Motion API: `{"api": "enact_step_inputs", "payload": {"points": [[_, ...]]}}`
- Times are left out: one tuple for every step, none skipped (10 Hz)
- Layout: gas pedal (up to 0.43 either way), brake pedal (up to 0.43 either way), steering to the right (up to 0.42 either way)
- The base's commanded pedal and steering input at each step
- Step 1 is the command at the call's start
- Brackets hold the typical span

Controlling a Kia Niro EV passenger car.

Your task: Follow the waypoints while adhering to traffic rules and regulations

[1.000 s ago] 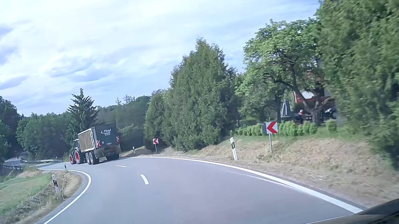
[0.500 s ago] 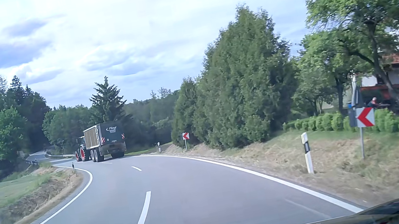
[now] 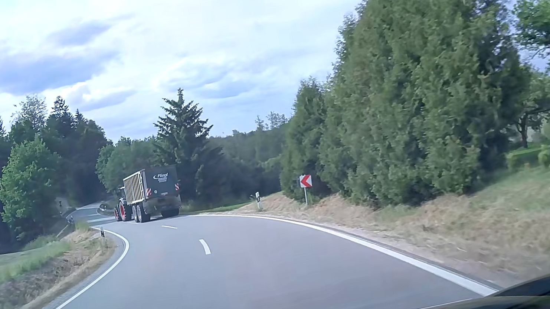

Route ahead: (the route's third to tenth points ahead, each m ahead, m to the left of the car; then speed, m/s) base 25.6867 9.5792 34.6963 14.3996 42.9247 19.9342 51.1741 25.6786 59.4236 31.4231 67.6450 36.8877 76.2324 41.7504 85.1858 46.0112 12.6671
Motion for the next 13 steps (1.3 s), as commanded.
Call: {"api": "enact_step_inputs", "payload": {"points": [[0.000, 0.000, -0.088], [0.000, 0.000, -0.086], [0.000, 0.000, -0.083], [0.000, 0.000, -0.083], [0.008, 0.000, -0.083], [0.008, 0.000, -0.085], [0.039, 0.000, -0.087], [0.039, 0.000, -0.090], [0.039, 0.000, -0.091], [0.039, 0.000, -0.091], [0.039, 0.000, -0.091], [0.039, 0.000, -0.091], [0.039, 0.000, -0.091]]}}
